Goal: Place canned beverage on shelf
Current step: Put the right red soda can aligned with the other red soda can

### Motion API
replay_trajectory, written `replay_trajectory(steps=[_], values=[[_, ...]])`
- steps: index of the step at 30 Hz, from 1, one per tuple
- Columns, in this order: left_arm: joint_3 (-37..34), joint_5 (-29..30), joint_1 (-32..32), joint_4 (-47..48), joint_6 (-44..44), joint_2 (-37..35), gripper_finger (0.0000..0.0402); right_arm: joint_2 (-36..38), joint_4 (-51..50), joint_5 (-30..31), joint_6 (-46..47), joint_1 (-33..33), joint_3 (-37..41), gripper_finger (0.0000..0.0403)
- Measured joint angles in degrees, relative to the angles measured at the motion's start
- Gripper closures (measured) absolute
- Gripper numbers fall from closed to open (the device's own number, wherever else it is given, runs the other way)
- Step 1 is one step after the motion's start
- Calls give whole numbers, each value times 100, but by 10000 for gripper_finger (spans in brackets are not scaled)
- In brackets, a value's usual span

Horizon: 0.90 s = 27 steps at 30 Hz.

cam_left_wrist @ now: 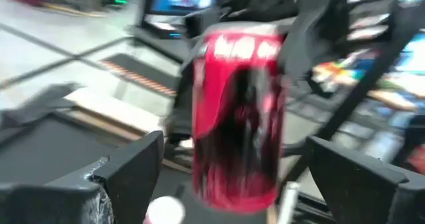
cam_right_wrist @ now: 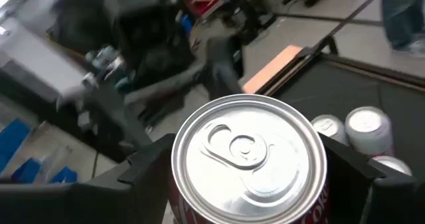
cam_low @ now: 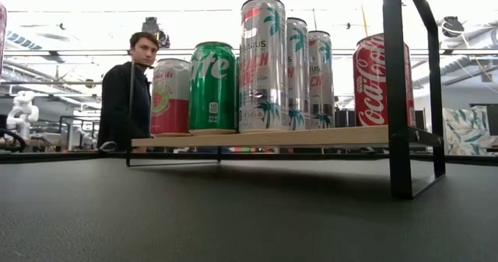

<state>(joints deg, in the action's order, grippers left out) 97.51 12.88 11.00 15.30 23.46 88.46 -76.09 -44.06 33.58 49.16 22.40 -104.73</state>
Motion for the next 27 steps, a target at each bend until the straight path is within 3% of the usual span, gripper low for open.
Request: replay_trajectory(steps=[4,7,21,27], values=[[-2,1054,228,177,-36,8,36,4,31,163,203,-75,0,136],[0,1269,258,248,-26,32,36,4,51,403,314,-108,0,136],[7,1139,200,-209,-183,525,36,-23,53,689,391,-180,0,135],[1,374,-91,-252,-131,689,36,-94,45,684,405,-180,0,134]])
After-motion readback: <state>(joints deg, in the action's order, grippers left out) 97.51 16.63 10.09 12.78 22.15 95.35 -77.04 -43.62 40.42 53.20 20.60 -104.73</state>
